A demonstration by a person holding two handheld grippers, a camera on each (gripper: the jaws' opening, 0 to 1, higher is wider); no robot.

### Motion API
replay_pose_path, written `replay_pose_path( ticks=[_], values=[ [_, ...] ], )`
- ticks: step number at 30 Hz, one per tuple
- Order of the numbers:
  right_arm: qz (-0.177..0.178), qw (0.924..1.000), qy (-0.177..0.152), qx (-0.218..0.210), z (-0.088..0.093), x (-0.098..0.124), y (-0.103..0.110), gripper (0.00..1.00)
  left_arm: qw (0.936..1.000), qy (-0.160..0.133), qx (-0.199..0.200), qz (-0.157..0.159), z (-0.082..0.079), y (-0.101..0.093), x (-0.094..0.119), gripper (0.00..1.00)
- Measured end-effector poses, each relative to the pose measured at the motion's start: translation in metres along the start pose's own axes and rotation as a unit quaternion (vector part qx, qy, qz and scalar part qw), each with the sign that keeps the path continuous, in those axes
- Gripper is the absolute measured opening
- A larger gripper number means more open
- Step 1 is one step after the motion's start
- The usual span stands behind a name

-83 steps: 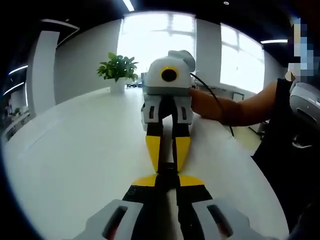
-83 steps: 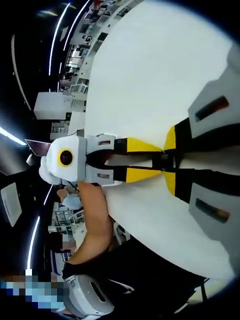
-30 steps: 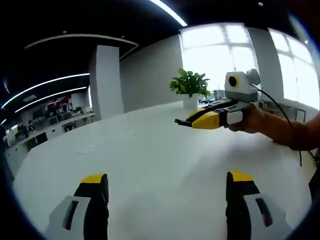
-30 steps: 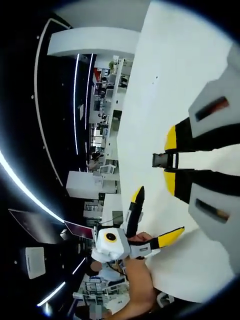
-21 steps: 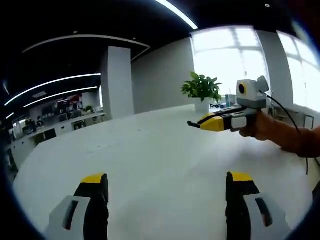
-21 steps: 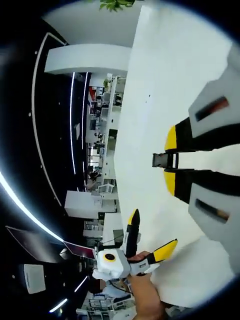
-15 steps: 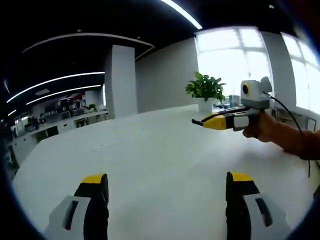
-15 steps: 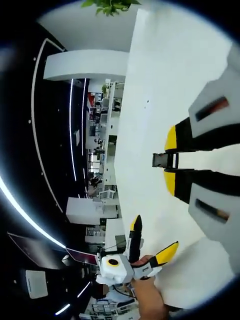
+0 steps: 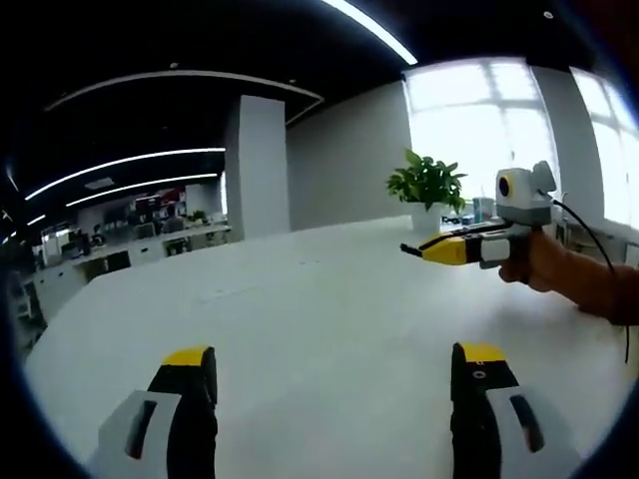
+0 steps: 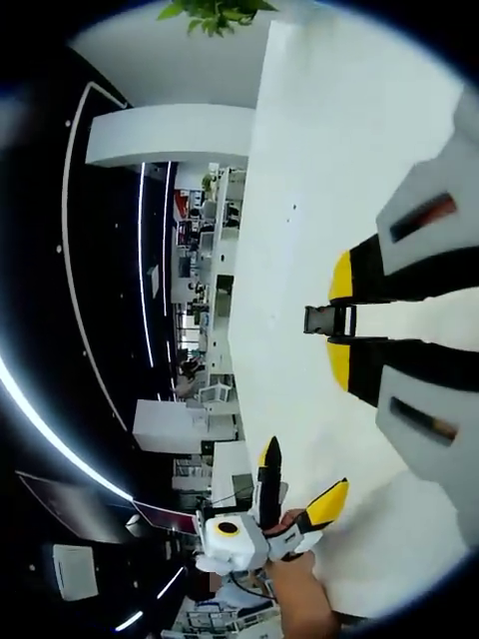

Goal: Snap the two parts of the plastic buckle together until the buckle closes and remains connected.

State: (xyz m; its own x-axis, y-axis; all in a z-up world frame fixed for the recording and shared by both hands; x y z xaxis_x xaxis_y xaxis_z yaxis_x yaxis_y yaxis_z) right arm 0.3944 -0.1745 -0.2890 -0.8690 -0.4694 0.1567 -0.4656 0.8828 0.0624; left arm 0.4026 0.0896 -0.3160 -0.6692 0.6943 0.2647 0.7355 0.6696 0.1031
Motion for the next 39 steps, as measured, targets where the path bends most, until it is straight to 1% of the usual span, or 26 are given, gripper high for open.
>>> replay_pose_path(
  ticks=[3, 5, 7, 11, 13, 14, 17, 19, 21, 26, 33, 39],
  values=[
    [0.005, 1.0, 0.006, -0.004, 0.002, -0.003, -0.003, 0.1, 1.0, 0.001, -0.007, -0.004, 0.001, 0.0, -0.001, 0.99],
    [-0.004, 0.9997, 0.005, -0.022, 0.002, -0.007, -0.005, 0.1, 0.9998, 0.005, -0.019, -0.007, 0.002, -0.001, -0.002, 0.99],
    [-0.002, 0.9997, 0.007, -0.022, 0.001, -0.01, -0.008, 0.1, 0.9999, -0.001, -0.003, 0.011, 0.002, -0.004, -0.003, 0.99],
    [0.01, 0.9997, 0.01, -0.017, 0.0, -0.017, -0.014, 0.1, 0.9999, -0.001, -0.011, 0.009, 0.001, -0.005, -0.002, 0.99],
    [0.016, 0.9997, 0.017, -0.005, 0.0, -0.021, -0.013, 0.1, 0.9997, -0.003, 0.0, 0.026, 0.0, -0.008, -0.002, 0.99],
    [0.017, 0.9997, 0.019, -0.004, 0.001, -0.023, -0.013, 0.1, 0.9996, 0.0, 0.001, 0.028, 0.001, -0.008, -0.002, 0.99],
    [0.019, 0.9995, 0.026, -0.001, 0.002, -0.031, -0.013, 0.1, 0.9997, 0.006, -0.007, 0.024, 0.003, -0.007, -0.004, 0.99],
    [0.013, 0.9994, 0.033, -0.003, 0.004, -0.036, -0.013, 0.1, 0.9997, 0.004, -0.007, 0.023, 0.003, -0.006, -0.003, 0.99],
    [0.013, 0.9993, 0.034, -0.009, 0.006, -0.036, -0.013, 0.1, 0.9996, 0.001, -0.005, 0.027, 0.002, -0.005, -0.002, 0.99],
    [0.02, 0.9993, 0.033, -0.004, 0.003, -0.041, -0.017, 0.1, 0.9998, -0.006, 0.007, 0.019, 0.0, -0.001, 0.0, 0.99],
    [0.025, 0.999, 0.037, -0.004, 0.003, -0.054, -0.028, 0.1, 0.9999, -0.009, 0.005, 0.013, 0.0, 0.001, 0.0, 0.99],
    [0.023, 0.9989, 0.041, -0.002, 0.002, -0.062, -0.031, 0.1, 0.9999, -0.007, 0.004, 0.016, 0.0, 0.0, -0.001, 0.99]
  ],
)
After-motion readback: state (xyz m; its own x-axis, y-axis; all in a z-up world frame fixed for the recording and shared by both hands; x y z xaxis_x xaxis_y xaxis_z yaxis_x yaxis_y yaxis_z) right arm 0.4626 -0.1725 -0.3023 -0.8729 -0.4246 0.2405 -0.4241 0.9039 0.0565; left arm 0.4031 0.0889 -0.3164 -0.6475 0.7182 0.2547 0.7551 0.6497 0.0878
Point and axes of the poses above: the point that each gripper's makers call its tool centre point, and the gripper's own axes: x roughly backward along the fingers, y roughly to its left, z roughly out of its underside, the point moved 9 cm from there along x, roughly backward along the fingers, and after that the axes turned 8 degrees about -x, right-handed, at the moved point
